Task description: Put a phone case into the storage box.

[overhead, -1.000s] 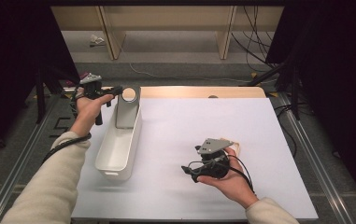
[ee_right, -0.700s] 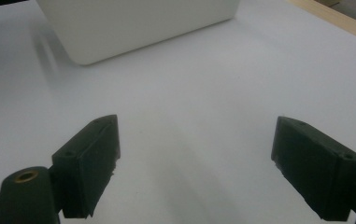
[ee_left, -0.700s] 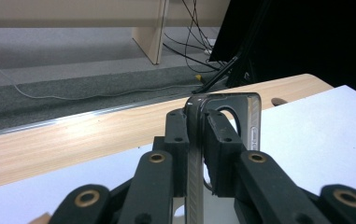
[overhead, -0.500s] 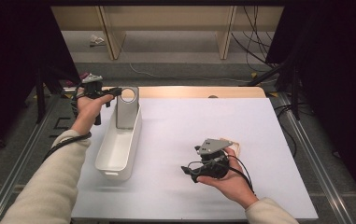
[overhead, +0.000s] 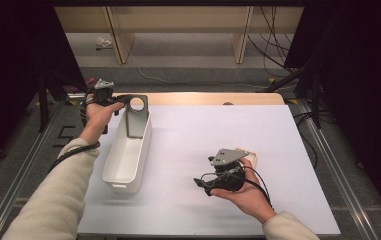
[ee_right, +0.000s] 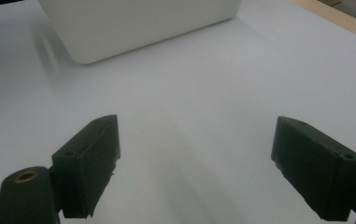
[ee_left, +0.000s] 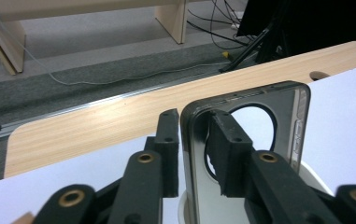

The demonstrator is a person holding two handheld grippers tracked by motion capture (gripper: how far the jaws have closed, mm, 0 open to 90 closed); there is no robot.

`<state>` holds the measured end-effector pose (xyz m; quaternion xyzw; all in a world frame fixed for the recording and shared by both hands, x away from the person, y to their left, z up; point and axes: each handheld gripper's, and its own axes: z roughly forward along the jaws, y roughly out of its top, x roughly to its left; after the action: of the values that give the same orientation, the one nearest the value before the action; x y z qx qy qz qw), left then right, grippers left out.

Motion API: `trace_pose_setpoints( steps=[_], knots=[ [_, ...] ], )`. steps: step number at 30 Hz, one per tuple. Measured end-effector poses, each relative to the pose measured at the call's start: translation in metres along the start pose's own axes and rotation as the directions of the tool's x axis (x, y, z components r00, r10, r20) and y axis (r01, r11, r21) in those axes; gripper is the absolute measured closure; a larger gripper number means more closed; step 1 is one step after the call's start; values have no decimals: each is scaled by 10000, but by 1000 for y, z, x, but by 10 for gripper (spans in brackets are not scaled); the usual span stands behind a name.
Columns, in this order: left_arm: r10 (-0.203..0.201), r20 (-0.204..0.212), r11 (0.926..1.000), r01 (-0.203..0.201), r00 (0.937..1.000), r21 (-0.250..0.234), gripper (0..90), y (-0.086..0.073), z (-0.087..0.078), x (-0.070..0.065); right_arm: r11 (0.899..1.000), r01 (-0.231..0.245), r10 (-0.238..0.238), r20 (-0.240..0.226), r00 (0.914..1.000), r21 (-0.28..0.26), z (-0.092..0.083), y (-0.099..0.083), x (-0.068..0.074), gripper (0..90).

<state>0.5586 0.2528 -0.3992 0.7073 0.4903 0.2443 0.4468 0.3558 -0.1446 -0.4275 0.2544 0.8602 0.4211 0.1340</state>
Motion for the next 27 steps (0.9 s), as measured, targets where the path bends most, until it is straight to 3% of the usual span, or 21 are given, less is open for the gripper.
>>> trace_pose_setpoints(
  steps=[4,11,15,18,27],
  knots=[
    [-65,-159,10000,66,9999,63,618,2,-3,0,10000,-20,20,9,10000,12,0,0,0,163],
    [-123,-63,9999,123,9999,-1,352,4,-15,-4,10000,-8,8,82,10000,-34,-1,0,-2,163],
    [-518,-88,9987,518,9986,0,195,5,-29,-6,10000,-66,67,182,9998,-37,-3,0,-5,164],
    [-311,180,9995,311,9994,-36,196,5,-43,-8,9998,-146,150,301,9994,-107,-6,-1,-8,163],
    [-51,427,9992,69,9991,-406,22,-11,-77,-29,9988,-479,482,752,9960,-52,-13,-2,-21,163]
  ],
)
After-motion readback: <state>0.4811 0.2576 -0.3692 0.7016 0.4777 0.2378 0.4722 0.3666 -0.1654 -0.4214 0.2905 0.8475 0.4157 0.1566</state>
